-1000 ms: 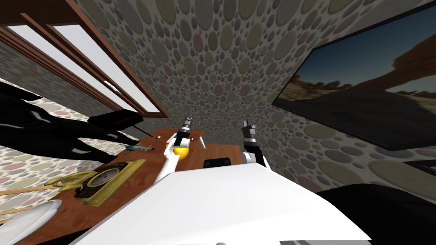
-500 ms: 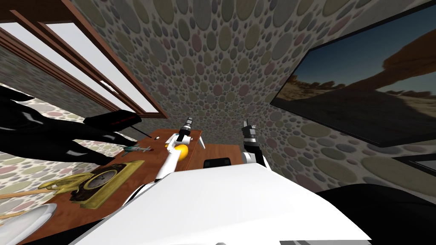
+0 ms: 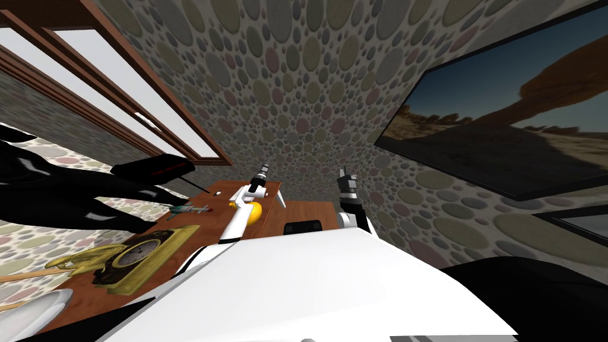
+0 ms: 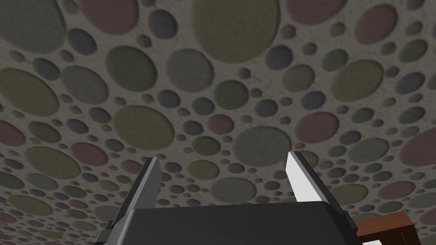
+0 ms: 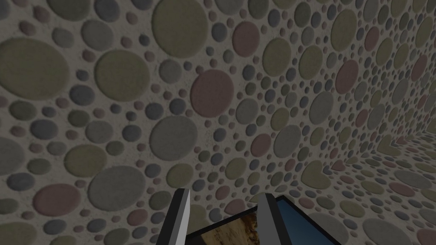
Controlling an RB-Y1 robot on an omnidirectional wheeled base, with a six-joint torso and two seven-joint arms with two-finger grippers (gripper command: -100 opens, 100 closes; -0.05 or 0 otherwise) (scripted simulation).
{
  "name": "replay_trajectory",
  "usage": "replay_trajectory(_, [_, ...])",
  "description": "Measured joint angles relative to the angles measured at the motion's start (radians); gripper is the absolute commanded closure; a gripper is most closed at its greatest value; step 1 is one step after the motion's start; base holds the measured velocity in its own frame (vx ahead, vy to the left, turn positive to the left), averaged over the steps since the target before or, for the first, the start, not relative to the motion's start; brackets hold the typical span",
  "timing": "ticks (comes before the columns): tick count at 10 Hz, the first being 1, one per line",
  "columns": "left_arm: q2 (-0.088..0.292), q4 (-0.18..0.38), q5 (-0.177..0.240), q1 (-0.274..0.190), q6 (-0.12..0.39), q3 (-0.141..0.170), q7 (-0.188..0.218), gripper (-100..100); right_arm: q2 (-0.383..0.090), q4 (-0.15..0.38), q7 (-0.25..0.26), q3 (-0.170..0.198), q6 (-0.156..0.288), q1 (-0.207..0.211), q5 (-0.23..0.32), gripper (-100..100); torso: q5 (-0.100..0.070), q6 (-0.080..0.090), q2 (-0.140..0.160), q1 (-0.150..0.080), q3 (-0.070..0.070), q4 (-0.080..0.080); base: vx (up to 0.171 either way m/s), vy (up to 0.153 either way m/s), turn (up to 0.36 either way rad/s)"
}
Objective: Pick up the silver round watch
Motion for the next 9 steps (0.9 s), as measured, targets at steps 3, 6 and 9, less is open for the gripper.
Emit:
replay_trajectory(3, [0.012, 0.101, -0.016, -0.066, 0.050, 0.008, -0.012, -100, 0.000, 0.000, 0.000, 0.000, 0.000, 0.000, 0.000, 0, 0.000, 0.000, 0.000, 0.000, 0.000, 0.000, -0.008, 0.000, -0.025])
replay_trajectory(6, [0.020, 0.176, -0.028, -0.109, 0.095, 0.013, -0.022, -100, 0.000, 0.000, 0.000, 0.000, 0.000, 0.000, 0.000, 0, 0.000, 0.000, 0.000, 0.000, 0.000, 0.000, -0.004, 0.000, -0.028])
replay_trajectory(9, [0.033, 0.245, -0.037, -0.154, 0.134, 0.018, -0.029, -100, 0.000, 0.000, 0.000, 0.000, 0.000, 0.000, 0.000, 0, 0.000, 0.000, 0.000, 0.000, 0.000, 0.000, -0.002, 0.000, -0.028])
